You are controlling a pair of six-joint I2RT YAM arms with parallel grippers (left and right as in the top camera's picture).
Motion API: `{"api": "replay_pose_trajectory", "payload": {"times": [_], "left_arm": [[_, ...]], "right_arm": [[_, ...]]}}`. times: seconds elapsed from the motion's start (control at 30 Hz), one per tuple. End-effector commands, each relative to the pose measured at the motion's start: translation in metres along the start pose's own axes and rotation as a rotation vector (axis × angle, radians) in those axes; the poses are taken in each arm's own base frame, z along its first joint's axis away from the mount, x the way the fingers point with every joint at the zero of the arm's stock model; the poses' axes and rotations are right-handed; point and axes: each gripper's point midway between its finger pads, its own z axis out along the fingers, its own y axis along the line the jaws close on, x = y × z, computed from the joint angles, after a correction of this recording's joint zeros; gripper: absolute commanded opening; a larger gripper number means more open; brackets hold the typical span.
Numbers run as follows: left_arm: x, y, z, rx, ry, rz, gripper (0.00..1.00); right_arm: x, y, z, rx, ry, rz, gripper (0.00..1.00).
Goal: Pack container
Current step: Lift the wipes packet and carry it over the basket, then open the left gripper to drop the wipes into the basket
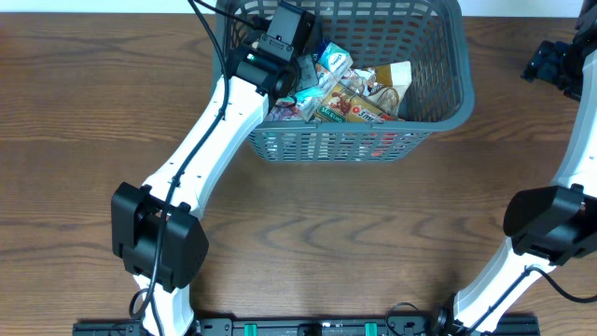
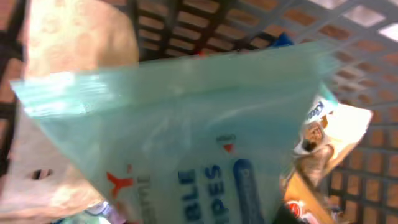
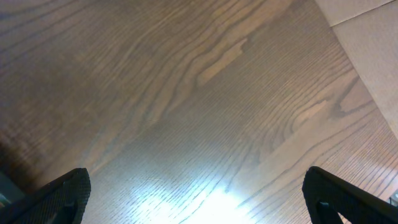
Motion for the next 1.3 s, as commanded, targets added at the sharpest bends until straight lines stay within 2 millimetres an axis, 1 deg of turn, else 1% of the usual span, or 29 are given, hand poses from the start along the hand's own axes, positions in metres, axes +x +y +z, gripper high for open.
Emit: {"api": "replay_pose_trajectory", "payload": {"times": [0.0,0.03,0.07,0.13,0.17,0.2,0.23,0.3,0.33,0.4,0.5,0.57,0.67,0.7,0.73,0.77,0.8,0.83,0.87,0.93,0.97,1.07,1.13,1.17,1.2,1.27], "left_arm": [[-0.014,0.003,-0.009,-0.025,-0.051,0.012,0.37],[-0.013,0.003,-0.009,-0.025,-0.05,0.012,0.42],[-0.013,0.003,-0.009,-0.025,-0.05,0.012,0.51],[-0.014,0.003,-0.009,-0.024,-0.051,0.014,0.75],[-0.015,0.002,-0.009,-0.022,-0.054,0.033,0.8],[-0.015,0.001,-0.009,-0.021,-0.057,0.051,0.84],[-0.016,0.0,-0.01,-0.018,-0.061,0.072,0.9],[-0.022,-0.003,-0.014,-0.008,-0.076,0.117,0.98],[-0.025,-0.006,-0.018,-0.001,-0.087,0.14,0.99],[-0.039,-0.014,-0.031,0.021,-0.126,0.181,0.99],[-0.062,-0.023,-0.059,0.05,-0.185,0.203,0.99],[-0.08,-0.029,-0.085,0.071,-0.235,0.215,0.99],[-0.101,-0.032,-0.126,0.085,-0.305,0.222,0.99],[-0.106,-0.031,-0.14,0.081,-0.332,0.219,0.99],[-0.113,-0.028,-0.159,0.068,-0.37,0.21,0.99],[-0.117,-0.025,-0.17,0.059,-0.394,0.204,0.99],[-0.122,-0.022,-0.19,0.048,-0.431,0.201,0.99],[-0.123,-0.019,-0.203,0.043,-0.451,0.199,0.99],[-0.125,-0.014,-0.221,0.033,-0.48,0.193,0.99],[-0.126,0.001,-0.25,-0.01,-0.531,0.173,0.99],[-0.126,0.013,-0.267,-0.048,-0.56,0.159,0.99],[-0.12,0.046,-0.31,-0.155,-0.624,0.126,0.98],[-0.112,0.067,-0.334,-0.216,-0.646,0.113,0.99],[-0.106,0.075,-0.343,-0.236,-0.646,0.112,0.99],[-0.1,0.083,-0.351,-0.254,-0.64,0.114,0.99],[-0.087,0.096,-0.361,-0.279,-0.613,0.122,0.99]], "right_arm": [[-0.001,-0.004,0.004,0.015,0.004,0.019,0.99],[-0.001,-0.004,0.004,0.015,0.004,0.019,0.99],[-0.001,-0.004,0.004,0.015,0.004,0.019,0.99],[-0.001,-0.004,0.004,0.015,0.004,0.019,0.99],[-0.001,-0.004,0.004,0.015,0.004,0.019,0.99],[-0.001,-0.004,0.004,0.015,0.004,0.019,0.99],[-0.001,-0.004,0.004,0.015,0.004,0.019,0.99],[-0.001,-0.004,0.004,0.015,0.004,0.019,0.99],[-0.001,-0.004,0.004,0.015,0.004,0.019,0.99],[-0.001,-0.004,0.004,0.015,0.004,0.019,0.99],[-0.001,-0.004,0.004,0.015,0.004,0.019,0.99],[-0.001,-0.004,0.004,0.015,0.004,0.019,0.99],[-0.001,-0.004,0.004,0.015,0.004,0.019,0.99],[-0.001,-0.004,0.004,0.015,0.004,0.019,0.99],[-0.001,-0.004,0.004,0.015,0.004,0.019,0.99],[-0.001,-0.004,0.004,0.015,0.004,0.019,0.99],[-0.001,-0.004,0.004,0.015,0.004,0.019,0.99],[-0.001,-0.004,0.004,0.015,0.004,0.019,0.99],[-0.001,-0.004,0.004,0.015,0.004,0.019,0.99],[-0.001,-0.004,0.004,0.015,0.004,0.019,0.99],[-0.001,-0.004,0.004,0.015,0.004,0.019,0.99],[-0.001,-0.004,0.004,0.015,0.004,0.019,0.99],[-0.001,-0.004,0.004,0.015,0.004,0.019,0.99],[-0.001,-0.004,0.004,0.015,0.004,0.019,0.99],[-0.001,-0.004,0.004,0.015,0.004,0.019,0.99],[-0.001,-0.004,0.004,0.015,0.004,0.019,0.99]]}}
